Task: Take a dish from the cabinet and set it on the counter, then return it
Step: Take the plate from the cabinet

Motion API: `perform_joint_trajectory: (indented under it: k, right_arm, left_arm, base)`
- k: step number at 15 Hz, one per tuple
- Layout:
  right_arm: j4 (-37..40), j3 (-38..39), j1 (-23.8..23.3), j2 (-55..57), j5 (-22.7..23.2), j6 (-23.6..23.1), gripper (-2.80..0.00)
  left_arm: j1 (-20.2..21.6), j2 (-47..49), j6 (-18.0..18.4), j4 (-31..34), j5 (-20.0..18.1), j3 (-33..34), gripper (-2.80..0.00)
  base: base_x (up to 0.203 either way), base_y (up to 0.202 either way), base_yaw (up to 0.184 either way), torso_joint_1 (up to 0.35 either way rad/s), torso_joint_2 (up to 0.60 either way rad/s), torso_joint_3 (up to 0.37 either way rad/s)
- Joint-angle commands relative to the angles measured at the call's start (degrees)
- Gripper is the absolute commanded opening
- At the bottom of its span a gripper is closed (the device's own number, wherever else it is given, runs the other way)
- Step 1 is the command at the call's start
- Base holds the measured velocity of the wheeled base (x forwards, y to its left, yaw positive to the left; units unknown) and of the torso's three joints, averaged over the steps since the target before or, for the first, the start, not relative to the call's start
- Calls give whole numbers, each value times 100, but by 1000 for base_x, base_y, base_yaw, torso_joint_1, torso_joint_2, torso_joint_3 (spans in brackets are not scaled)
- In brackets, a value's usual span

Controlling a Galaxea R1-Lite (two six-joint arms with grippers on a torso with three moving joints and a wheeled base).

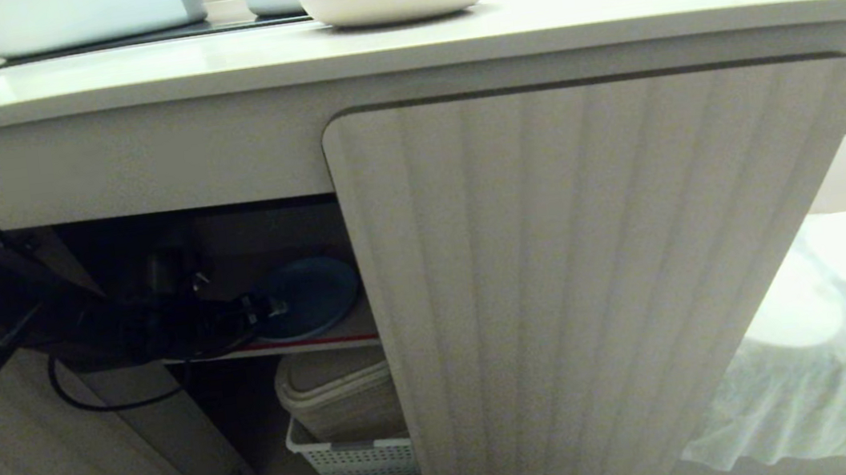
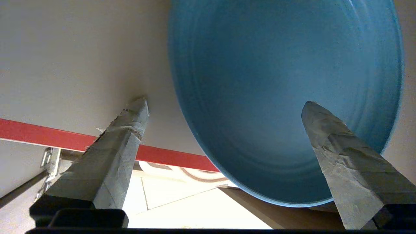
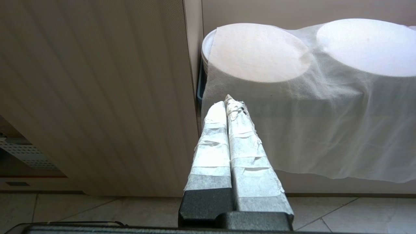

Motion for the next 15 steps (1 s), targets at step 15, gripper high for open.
perform_joint_trajectory:
  k: [15]
  right_arm:
    - [1,1,3,0,0,0,-280]
  left_arm:
    - [-58,132,75,-4,185,-361,0]
  base:
    - [0,0,0,0,0,0]
